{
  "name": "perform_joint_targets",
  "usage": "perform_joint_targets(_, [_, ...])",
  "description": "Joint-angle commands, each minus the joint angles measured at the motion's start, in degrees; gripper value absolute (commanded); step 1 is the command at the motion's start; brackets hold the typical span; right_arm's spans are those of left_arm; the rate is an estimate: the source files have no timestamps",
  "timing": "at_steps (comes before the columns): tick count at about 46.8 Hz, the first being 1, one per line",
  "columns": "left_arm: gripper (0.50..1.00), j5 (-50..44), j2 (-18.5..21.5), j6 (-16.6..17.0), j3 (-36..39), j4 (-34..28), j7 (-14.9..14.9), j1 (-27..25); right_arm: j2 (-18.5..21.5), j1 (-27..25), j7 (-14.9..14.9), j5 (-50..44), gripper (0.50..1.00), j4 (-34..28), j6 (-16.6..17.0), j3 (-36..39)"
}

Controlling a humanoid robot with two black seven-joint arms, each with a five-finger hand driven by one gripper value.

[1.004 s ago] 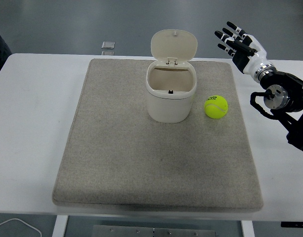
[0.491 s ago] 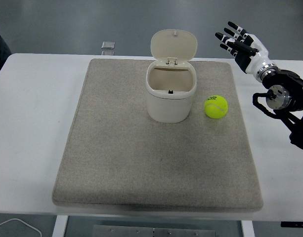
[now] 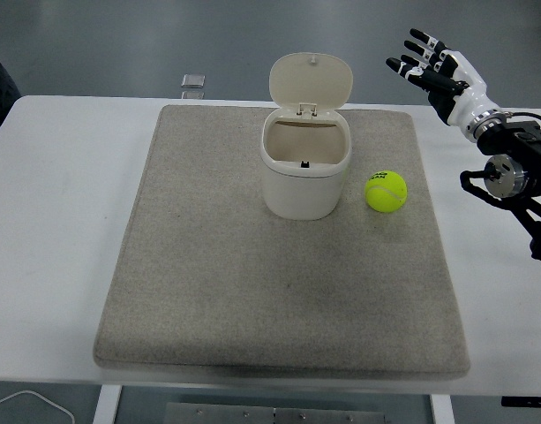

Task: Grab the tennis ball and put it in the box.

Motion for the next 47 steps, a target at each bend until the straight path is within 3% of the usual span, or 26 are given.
perform_joint_targets(1, [0.992,0.0,0.0,0.0,0.0,0.0,0.1,0.0,-0.1,0.1,0.3,-5.1,0.926,-0.1,0.0,0.0])
perform_joint_targets(19, [0.992,0.0,0.0,0.0,0.0,0.0,0.0,0.0,-4.0,0.4,0.2,-13.7,0.924,-0.1,0.7,-2.6])
perform_joint_targets(24, [0.992,0.0,0.0,0.0,0.0,0.0,0.0,0.0,-8.3,1.2,0.2,-13.8,0.924,0.5,2.6,-6.4])
perform_joint_targets(32, [0.992,0.0,0.0,0.0,0.0,0.0,0.0,0.0,-11.3,3.2,0.5,-16.8,0.924,0.6,3.4,-12.2])
perform_joint_targets(47, [0.992,0.0,0.0,0.0,0.0,0.0,0.1,0.0,-17.7,4.1,6.0,-29.5,0.921,9.5,6.3,-17.3])
